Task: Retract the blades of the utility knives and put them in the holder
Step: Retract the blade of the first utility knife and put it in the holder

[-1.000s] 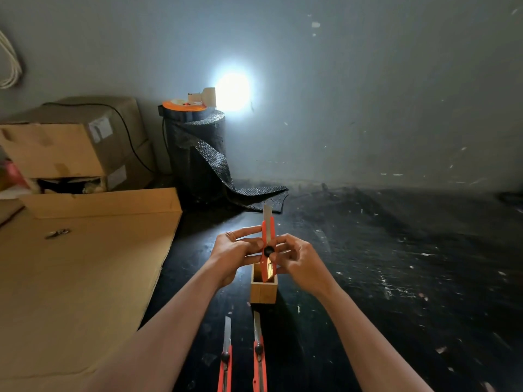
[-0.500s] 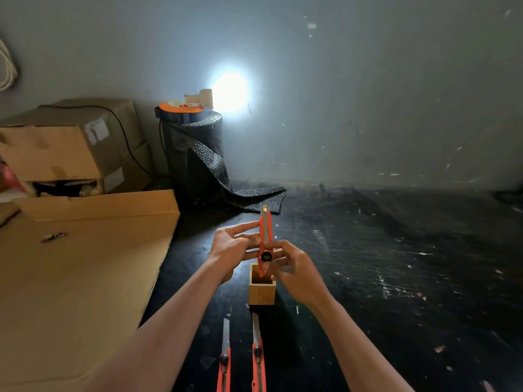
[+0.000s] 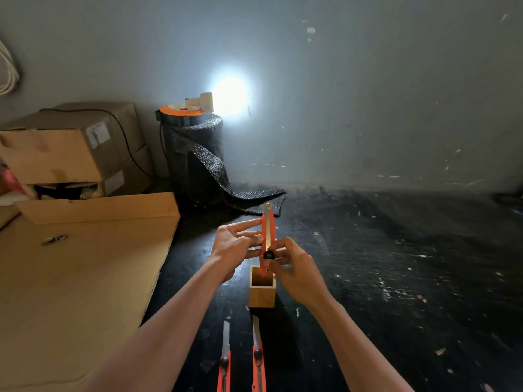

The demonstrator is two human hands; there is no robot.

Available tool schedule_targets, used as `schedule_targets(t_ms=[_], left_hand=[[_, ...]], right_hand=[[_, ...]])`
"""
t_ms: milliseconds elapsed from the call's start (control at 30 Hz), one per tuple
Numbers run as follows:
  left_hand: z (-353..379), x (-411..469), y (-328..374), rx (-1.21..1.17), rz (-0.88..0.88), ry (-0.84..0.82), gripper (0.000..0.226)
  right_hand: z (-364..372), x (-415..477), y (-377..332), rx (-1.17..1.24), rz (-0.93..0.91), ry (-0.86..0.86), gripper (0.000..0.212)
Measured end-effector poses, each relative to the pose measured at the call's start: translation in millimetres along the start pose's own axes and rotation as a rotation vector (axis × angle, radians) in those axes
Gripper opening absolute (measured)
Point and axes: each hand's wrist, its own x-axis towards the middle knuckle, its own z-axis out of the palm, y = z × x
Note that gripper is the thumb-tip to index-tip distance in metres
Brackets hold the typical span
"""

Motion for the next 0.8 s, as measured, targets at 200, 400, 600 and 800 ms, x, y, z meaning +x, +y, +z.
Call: schedule_targets(t_ms=[200,400,600,800], left_hand=[[2,-3,2,-0.004,-0.002,-0.004,0.039],[3,-2,1,0.004,0.007,0.001,0.042],[4,-2,1,-0.004,0.001,0.01,0.041],[4,-3,-3,-0.018,-0.01,0.005,0.038]], right_hand=[[-1,-5,-3,-0.005,-0.046,-0.01,0.037],[0,0,-1,0.006,0.035,0.016,0.026],[-1,0,7,-0.061,-0.037,-0.026,0.033],[4,5,19,-0.058,0.008,-0.042,0.026]])
